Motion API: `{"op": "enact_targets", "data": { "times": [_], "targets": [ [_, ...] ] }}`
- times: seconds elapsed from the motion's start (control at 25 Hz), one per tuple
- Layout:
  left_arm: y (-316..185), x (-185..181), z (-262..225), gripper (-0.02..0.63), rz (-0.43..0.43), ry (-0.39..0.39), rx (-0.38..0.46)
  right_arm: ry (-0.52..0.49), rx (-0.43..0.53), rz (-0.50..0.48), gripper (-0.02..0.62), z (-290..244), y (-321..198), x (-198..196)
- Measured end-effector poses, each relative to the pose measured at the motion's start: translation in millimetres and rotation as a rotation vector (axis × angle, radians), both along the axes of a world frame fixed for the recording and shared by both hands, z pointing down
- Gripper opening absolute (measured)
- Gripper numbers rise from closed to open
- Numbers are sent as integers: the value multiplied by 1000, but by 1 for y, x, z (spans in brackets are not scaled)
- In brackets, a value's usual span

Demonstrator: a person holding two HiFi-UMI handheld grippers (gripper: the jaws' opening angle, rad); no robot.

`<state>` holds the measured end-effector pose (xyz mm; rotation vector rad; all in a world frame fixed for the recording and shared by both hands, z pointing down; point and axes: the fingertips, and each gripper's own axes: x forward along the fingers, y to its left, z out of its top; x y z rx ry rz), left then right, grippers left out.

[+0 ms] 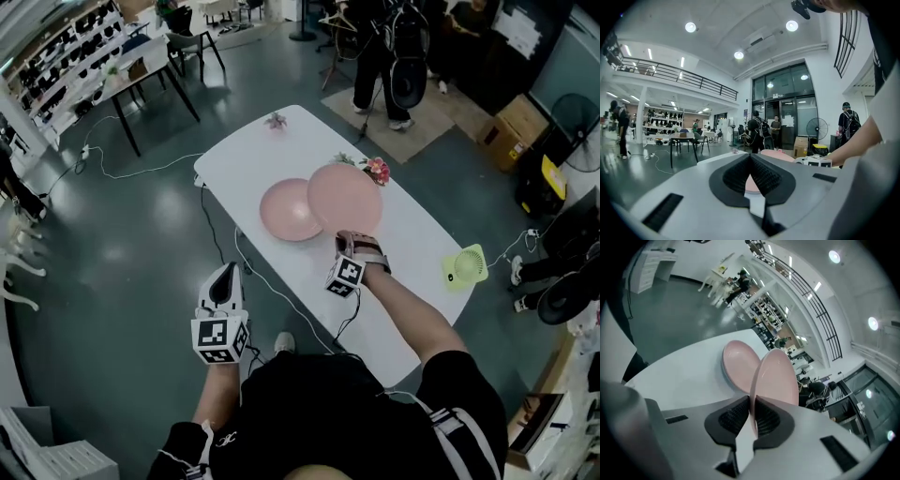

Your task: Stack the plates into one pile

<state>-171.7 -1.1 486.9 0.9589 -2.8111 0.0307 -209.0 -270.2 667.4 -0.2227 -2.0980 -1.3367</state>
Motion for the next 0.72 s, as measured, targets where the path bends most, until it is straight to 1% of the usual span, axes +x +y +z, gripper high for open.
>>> {"op": "enact_targets", "data": {
  "times": [0.12, 0.32, 0.52, 0.72],
  "targets": [
    [27, 3, -2, 11, -51, -2, 1, -3, -5, -86, 44, 2, 45, -19],
    [68, 8, -2, 11, -139, -3, -5, 36, 16, -166, 48, 19, 89, -45],
    [94, 11, 3, 11, -206, 10, -14, 125, 39, -187, 51, 50, 105, -63],
    [105, 15, 3, 11, -236, 15, -22, 179, 71, -207, 54, 74, 109, -64]
  ]
}}
